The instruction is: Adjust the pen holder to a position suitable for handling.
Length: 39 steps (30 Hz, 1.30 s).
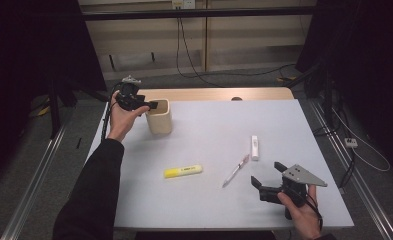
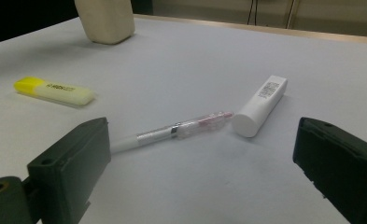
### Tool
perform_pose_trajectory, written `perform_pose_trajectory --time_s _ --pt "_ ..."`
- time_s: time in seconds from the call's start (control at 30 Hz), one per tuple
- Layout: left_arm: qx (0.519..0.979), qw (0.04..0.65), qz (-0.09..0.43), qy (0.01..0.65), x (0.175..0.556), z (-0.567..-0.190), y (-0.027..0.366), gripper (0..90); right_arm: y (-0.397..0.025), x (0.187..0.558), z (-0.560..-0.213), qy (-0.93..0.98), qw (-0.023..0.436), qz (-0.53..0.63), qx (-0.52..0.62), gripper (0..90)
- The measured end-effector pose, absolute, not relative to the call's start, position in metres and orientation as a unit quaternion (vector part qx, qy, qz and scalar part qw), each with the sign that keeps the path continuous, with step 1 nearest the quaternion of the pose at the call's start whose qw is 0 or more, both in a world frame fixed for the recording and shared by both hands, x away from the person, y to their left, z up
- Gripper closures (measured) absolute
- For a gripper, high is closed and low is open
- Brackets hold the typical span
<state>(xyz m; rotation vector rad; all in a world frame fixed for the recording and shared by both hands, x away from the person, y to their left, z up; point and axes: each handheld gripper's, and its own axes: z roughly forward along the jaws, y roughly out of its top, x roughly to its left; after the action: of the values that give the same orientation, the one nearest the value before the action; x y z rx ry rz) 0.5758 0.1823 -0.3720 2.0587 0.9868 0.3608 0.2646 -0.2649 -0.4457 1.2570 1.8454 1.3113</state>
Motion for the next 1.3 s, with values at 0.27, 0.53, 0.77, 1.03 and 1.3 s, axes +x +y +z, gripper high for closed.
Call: perform_pose_trajectory --time_s 0.27,0.53,0.77,1.03,1.3 --pt "0.826 0.393 0.143 0.378 0.586 -0.374 0.18 49.1 -0.265 0.266 -0.446 0.688 0.269 0.487 0.466 4.0" --pt "0.835 0.378 0.127 0.379 0.591 -0.384 0.176 61.2 -0.265 0.265 -0.446 0.688 0.271 0.487 0.466 4.0" --pt "0.834 0.38 0.125 0.38 0.593 -0.386 0.18 68.7 -0.264 0.266 -0.446 0.689 0.269 0.487 0.464 4.0" --pt "0.835 0.381 0.118 0.38 0.594 -0.388 0.181 68.8 -0.264 0.266 -0.447 0.689 0.269 0.487 0.464 4.0" --pt "0.837 0.377 0.118 0.379 0.594 -0.386 0.181 69.8 -0.265 0.266 -0.447 0.689 0.271 0.486 0.465 3.6"
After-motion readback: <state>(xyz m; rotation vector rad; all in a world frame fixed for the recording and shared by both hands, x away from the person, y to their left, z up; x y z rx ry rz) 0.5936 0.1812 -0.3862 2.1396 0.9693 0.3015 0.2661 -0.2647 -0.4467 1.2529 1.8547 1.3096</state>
